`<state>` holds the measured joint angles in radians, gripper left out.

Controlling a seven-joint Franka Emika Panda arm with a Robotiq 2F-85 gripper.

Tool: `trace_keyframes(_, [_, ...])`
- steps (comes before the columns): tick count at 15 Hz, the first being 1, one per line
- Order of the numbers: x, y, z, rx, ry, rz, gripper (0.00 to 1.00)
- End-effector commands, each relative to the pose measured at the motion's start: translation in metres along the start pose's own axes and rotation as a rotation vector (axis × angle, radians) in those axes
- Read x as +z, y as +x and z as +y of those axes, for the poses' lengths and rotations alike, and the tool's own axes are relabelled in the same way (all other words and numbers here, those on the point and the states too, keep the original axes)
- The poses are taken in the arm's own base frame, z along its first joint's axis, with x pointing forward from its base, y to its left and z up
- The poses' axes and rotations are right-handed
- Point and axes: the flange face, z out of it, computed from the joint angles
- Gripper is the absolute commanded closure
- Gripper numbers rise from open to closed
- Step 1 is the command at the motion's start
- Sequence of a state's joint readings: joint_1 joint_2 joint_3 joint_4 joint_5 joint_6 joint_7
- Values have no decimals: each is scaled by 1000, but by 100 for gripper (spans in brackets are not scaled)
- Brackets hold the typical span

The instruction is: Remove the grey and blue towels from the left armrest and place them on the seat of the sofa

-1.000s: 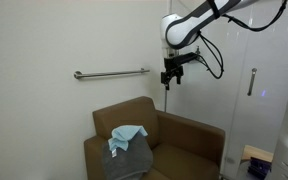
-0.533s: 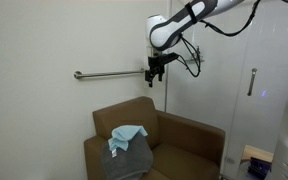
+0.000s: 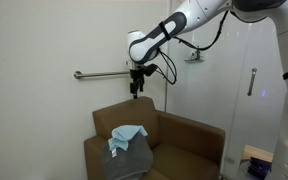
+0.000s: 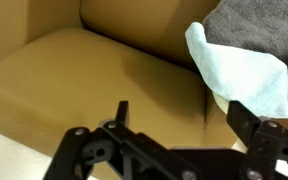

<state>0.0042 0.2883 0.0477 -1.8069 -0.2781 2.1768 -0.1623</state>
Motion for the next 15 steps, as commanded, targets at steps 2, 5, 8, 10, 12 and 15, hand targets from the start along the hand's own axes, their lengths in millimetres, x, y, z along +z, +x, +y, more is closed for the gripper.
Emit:
trace_keyframes(2, [34, 29, -35, -235, 86, -11, 0])
trace_keyframes(5, [56, 38, -59, -378, 147, -36, 0])
trace_keyframes(8, [80, 45, -72, -497, 174, -62, 0])
trace_keyframes(10, [94, 51, -77, -557, 183, -60, 0])
trace_keyframes(12, [105, 57, -81, -611, 197, -52, 0])
trace_keyframes(15, [121, 68, -86, -680, 208, -33, 0])
